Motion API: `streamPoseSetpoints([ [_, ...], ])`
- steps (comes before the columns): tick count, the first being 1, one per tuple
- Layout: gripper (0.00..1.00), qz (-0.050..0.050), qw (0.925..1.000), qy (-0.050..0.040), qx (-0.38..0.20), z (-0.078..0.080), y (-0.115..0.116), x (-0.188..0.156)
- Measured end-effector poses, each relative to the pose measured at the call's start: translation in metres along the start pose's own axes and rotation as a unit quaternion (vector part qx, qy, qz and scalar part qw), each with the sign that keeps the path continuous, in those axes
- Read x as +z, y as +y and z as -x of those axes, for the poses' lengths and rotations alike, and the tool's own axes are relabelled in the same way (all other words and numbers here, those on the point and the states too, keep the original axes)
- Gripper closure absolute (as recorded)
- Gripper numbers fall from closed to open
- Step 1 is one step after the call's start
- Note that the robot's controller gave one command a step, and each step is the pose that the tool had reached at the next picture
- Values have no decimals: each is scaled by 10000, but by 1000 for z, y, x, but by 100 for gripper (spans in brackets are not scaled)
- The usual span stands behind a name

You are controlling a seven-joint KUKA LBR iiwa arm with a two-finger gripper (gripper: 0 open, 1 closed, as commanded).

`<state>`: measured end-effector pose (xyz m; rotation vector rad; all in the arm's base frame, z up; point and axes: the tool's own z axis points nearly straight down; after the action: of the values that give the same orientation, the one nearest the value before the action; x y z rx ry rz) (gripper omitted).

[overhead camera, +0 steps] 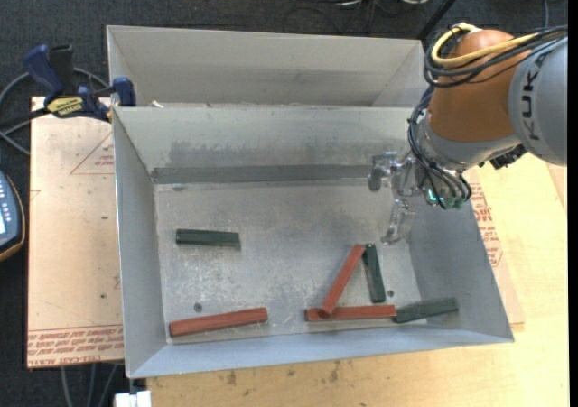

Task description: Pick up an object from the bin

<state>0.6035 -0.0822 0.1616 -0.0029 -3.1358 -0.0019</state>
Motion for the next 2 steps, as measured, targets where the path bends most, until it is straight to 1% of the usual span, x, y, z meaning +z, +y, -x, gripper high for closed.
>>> streamPoseSetpoints([
  [1,0,0,9857,-29,-1687,-16,72,91],
  [2,0,-30,9354,-59,-3535,-66,35,-64],
])
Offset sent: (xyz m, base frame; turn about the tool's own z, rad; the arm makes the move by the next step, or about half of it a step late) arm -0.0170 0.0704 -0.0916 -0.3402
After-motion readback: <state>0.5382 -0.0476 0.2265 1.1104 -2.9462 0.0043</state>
